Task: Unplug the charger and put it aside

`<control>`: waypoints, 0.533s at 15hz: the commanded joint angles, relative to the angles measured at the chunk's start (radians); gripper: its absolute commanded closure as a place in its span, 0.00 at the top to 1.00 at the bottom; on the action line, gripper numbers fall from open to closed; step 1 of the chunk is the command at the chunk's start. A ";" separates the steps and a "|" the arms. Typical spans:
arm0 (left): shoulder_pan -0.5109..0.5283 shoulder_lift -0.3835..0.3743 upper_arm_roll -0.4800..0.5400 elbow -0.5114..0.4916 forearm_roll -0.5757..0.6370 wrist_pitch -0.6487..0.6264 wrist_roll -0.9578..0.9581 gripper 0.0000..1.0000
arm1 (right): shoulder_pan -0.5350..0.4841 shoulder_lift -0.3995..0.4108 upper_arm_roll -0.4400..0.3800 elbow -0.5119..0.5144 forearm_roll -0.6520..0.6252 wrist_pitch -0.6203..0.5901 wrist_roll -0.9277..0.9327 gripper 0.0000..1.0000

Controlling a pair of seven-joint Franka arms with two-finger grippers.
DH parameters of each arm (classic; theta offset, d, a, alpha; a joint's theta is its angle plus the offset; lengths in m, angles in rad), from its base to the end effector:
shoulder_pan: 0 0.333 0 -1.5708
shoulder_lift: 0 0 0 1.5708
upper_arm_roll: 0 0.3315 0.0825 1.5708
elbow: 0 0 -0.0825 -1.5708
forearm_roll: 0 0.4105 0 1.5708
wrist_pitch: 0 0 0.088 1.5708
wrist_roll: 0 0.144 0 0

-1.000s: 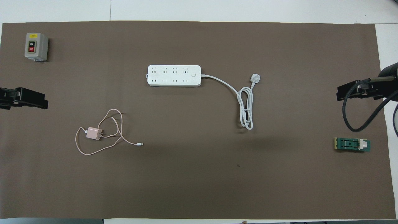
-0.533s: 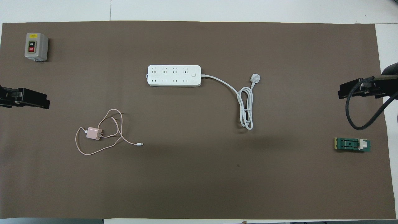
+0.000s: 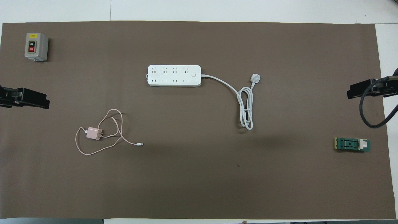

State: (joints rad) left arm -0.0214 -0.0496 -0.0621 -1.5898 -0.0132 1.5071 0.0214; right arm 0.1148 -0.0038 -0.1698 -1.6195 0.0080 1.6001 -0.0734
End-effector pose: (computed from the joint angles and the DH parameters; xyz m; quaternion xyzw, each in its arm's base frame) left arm 0.5548 -0.0492 0.6163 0.9985 -0.0527 -0.0167 0.0045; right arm 0.5800 -0.0310 0.5834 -0.9999 -0.0091 0.0075 0.0048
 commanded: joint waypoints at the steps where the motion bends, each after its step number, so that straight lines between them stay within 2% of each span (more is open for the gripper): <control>1: -0.003 0.008 0.004 0.020 0.002 -0.025 -0.012 1.00 | -0.001 0.011 0.000 0.018 -0.008 0.008 -0.022 1.00; 8: 0.000 0.008 0.004 0.020 0.012 -0.028 -0.011 1.00 | -0.001 0.012 0.006 0.018 -0.008 0.006 -0.022 1.00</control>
State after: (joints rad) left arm -0.0205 -0.0495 -0.0602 -1.5898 -0.0129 1.5026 0.0200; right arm 0.1149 -0.0033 -0.1672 -1.6158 0.0068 1.6001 -0.0735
